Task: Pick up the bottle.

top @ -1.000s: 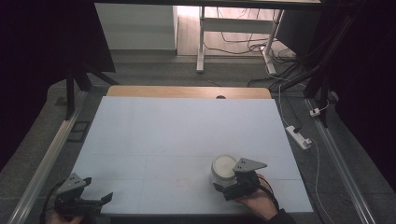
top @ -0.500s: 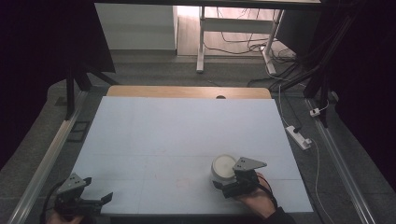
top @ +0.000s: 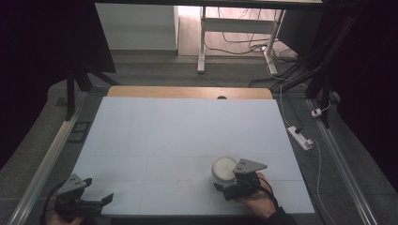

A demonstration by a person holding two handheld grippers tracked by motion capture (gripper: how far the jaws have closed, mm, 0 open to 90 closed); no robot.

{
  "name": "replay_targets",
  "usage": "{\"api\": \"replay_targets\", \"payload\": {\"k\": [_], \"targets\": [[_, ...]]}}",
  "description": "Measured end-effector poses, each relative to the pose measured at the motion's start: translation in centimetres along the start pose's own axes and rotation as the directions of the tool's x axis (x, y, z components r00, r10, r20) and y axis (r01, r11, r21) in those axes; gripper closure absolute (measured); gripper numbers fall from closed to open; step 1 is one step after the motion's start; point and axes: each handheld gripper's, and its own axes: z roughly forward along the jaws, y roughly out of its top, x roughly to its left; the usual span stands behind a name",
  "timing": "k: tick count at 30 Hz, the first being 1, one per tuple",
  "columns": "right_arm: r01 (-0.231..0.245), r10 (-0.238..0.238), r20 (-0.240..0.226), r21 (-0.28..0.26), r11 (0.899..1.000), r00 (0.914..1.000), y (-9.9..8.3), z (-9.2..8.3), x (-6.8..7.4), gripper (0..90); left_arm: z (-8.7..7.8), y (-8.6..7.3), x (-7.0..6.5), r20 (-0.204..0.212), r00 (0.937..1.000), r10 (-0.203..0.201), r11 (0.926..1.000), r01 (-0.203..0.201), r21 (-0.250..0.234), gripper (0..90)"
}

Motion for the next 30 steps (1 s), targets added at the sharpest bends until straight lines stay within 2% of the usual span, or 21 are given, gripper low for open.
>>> {"api": "replay_targets", "payload": {"k": [6, 11, 16, 30], "targets": [[0.034, -0.034, -0.013, 0.001, 0.999, 0.9993, 0.4, -0.1, 0.4, 6.1, 0.0, 0.0, 0.0, 0.000, 1.0000, 0.000, 1.0000, 0.000, 0.000, 0.0], [0.008, -0.009, -0.022, -0.018, 1.000, 0.9997, 0.8, -0.4, 0.3, 6.2, 0.0, 0.0, 0.0, -0.001, 1.0000, 0.000, 1.0000, 0.000, 0.000, 0.0], [0.008, -0.009, -0.036, -0.031, 0.999, 0.9993, 1.6, -0.5, 0.4, 6.2, 0.0, 0.0, 0.0, -0.002, 1.0000, -0.001, 1.0000, 0.001, 0.000, 0.0], [0.075, -0.077, -0.051, -0.049, 0.996, 0.9957, 4.1, 0.6, 0.9, 6.2, 0.0, 0.0, 0.0, -0.002, 1.0000, -0.006, 1.0000, 0.006, 0.001, 0.0]]}}
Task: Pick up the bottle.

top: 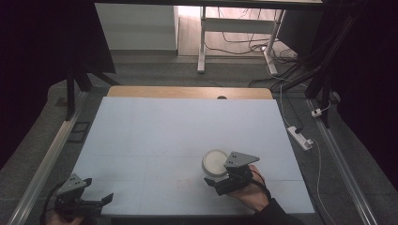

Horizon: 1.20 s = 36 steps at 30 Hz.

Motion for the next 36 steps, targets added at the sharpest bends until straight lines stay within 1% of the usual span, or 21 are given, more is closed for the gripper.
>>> {"api": "replay_targets", "payload": {"k": [4, 11, 20, 25, 32, 36], "targets": [[0.006, -0.007, -0.018, -0.009, 1.000, 0.9998, 0.7, 0.5, -0.1, 6.2, 0.0, 0.0, 0.0, 0.000, 1.0000, 0.000, 1.0000, 0.000, 0.000, 0.0], [-0.001, 0.001, -0.053, 0.003, 1.000, 0.9986, 1.8, 1.8, -0.1, 6.3, 0.0, 0.0, 0.0, 0.000, 1.0000, 0.000, 1.0000, 0.000, -0.001, 0.0], [0.015, -0.015, -0.061, 0.005, 1.000, 0.9980, 3.1, 3.3, -0.3, 6.3, 0.0, 0.0, 0.0, -0.003, 1.0000, -0.002, 1.0000, 0.002, -0.003, 0.0], [0.028, -0.027, -0.063, 0.017, 0.999, 0.9977, 3.8, 4.4, -0.3, 6.3, 0.0, 0.0, 0.0, -0.003, 1.0000, -0.002, 1.0000, 0.002, -0.003, 0.0], [0.038, -0.035, -0.085, 0.027, 0.999, 0.9957, 4.6, 5.7, -0.2, 6.3, -0.1, 0.0, 0.0, -0.001, 1.0000, -0.002, 1.0000, 0.002, -0.005, 0.0], [0.047, -0.044, -0.090, 0.031, 0.998, 0.9949, 4.9, 6.3, 0.0, 6.3, -0.1, 0.0, 0.0, -0.002, 1.0000, 0.001, 1.0000, -0.001, -0.003, 0.0]]}}
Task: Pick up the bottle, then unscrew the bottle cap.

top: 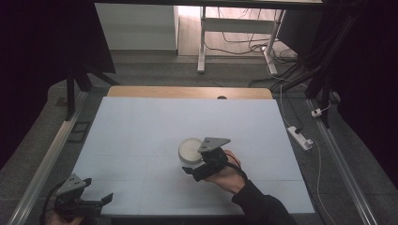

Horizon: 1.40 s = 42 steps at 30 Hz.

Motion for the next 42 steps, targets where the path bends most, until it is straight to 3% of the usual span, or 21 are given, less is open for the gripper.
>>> {"api": "replay_targets", "payload": {"k": [16, 26, 33, 38, 42], "targets": [[0.005, -0.005, -0.008, 0.004, 1.000, 1.0000, 0.0, 0.2, 0.1, 6.3, 0.0, 0.0, -0.1, -0.005, 1.0000, 0.005, 1.0000, -0.005, 0.001, 0.0], [0.018, -0.018, -0.001, 0.008, 1.000, 0.9998, 0.0, 0.1, 0.2, 6.3, -0.1, 0.6, -0.6, -0.017, 0.9989, 0.045, 0.9988, -0.045, -0.018, 0.0], [0.017, -0.017, -0.012, -0.005, 1.000, 0.9998, 0.1, 0.0, 0.4, 6.3, 0.1, 1.6, -0.9, 0.059, 0.9943, 0.089, 0.9950, -0.086, -0.050, 0.0], [0.021, -0.021, -0.018, -0.009, 1.000, 0.9996, 0.1, 0.0, 0.5, 6.3, 0.5, 2.5, -1.2, 0.109, 0.9841, 0.140, 0.9885, -0.132, -0.074, 0.0], [0.021, -0.022, -0.020, -0.008, 1.000, 0.9996, 0.1, -0.1, 0.6, 6.3, 0.8, 3.3, -1.6, 0.161, 0.9743, 0.158, 0.9848, -0.143, -0.098, 0.8]]}}
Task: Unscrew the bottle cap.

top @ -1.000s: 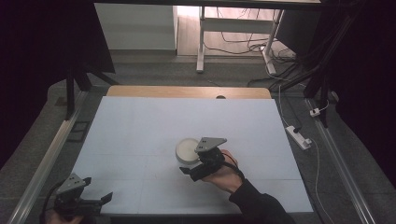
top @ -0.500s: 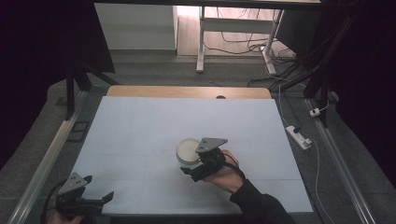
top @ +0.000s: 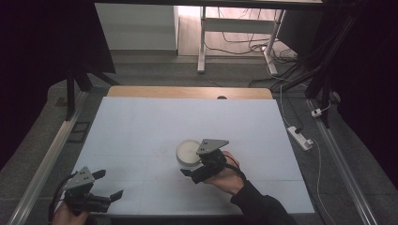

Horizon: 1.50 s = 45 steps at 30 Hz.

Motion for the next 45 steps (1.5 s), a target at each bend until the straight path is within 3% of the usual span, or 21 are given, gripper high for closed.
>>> {"api": "replay_targets", "payload": {"k": [6, 10, 17, 23, 29, 30, 36, 43, 45], "targets": [[0.003, -0.003, -0.005, -0.003, 1.000, 1.0000, 0.0, -0.1, 0.1, 6.3, 0.7, 1.7, -0.2, 0.065, 0.9973, 0.033, 0.9967, -0.028, -0.077, 0.4], [0.002, -0.002, -0.007, -0.009, 1.000, 1.0000, 0.0, -0.1, 0.1, 6.3, 1.5, 2.9, -0.3, 0.091, 0.9933, 0.071, 0.9935, -0.062, -0.096, 0.2], [0.003, -0.003, -0.014, -0.019, 1.000, 0.9999, -0.1, -0.3, 0.1, 6.3, 3.3, 5.3, -0.9, 0.129, 0.9827, 0.133, 0.9899, -0.125, -0.066, 0.2], [0.011, -0.012, -0.023, -0.029, 1.000, 0.9997, 0.0, -0.3, 0.1, 6.3, 4.6, 7.2, -1.0, 0.169, 0.9778, 0.124, 0.9908, -0.113, -0.075, 0.0], [0.022, -0.023, -0.034, -0.027, 0.999, 0.9992, -0.1, -0.2, 0.3, 6.3, 5.7, 9.2, -1.1, 0.214, 0.9623, 0.168, 0.9834, -0.149, -0.104, 0.0], [0.024, -0.025, -0.037, -0.027, 0.999, 0.9990, -0.1, -0.2, 0.3, 6.3, 5.7, 9.2, -1.1, 0.214, 0.9623, 0.168, 0.9834, -0.149, -0.104, 0.0], [0.024, -0.025, -0.048, -0.023, 0.999, 0.9985, -0.2, 0.0, 0.4, 6.3, 7.5, 11.4, -1.8, 0.287, 0.9238, 0.253, 0.9671, -0.234, -0.098, 0.0], [0.026, -0.027, -0.063, -0.021, 0.999, 0.9976, -0.2, 0.2, 0.5, 6.3, 9.7, 13.5, -3.0, 0.339, 0.8870, 0.314, 0.9494, -0.293, -0.114, 0.0], [0.028, -0.030, -0.065, -0.021, 0.999, 0.9975, -0.2, 0.2, 0.6, 6.3, 10.2, 14.1, -3.3, 0.351, 0.8791, 0.323, 0.9464, -0.300, -0.119, 0.0]]}}
